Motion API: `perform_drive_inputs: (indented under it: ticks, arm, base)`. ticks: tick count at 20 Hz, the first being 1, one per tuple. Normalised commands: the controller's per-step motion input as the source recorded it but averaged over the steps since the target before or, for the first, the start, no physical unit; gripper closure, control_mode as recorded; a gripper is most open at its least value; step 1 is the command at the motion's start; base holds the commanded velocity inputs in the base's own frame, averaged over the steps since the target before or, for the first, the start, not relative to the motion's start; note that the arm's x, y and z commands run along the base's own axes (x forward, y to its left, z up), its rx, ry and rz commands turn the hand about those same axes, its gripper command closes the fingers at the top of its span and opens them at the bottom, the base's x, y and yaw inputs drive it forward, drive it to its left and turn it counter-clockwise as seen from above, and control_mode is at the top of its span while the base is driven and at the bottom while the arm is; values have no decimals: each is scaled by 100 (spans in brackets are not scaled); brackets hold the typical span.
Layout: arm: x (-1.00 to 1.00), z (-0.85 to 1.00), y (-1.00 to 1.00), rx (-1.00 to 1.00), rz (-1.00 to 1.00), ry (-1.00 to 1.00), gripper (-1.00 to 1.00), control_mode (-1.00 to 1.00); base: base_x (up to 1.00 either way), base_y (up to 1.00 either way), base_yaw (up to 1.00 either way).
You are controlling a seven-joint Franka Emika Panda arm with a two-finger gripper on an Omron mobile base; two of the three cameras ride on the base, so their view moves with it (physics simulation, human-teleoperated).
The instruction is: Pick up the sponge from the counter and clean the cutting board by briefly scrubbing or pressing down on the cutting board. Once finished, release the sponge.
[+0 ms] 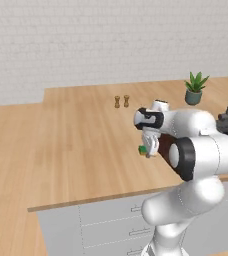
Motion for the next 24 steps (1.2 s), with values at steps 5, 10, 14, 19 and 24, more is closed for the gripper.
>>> perform_drive_inputs:
  ticks: [5,10,14,19,24]
  arm:
    - [63,-26,58,0,2,14,-100,-100]
    - [2,-21,11,0,0,-1,-100,-100]
    - [-33,34,-1,-1,0,-20,-100,-100]
    - [-65,96,-15,0,-3,-21,-100,-100]
    - [-83,88,-10,13,-39,-2,-100,-100]
  base:
    - [0,0,0]
    - [0,0,0]
    - [0,0,0]
    - [0,0,0]
    - [0,0,0]
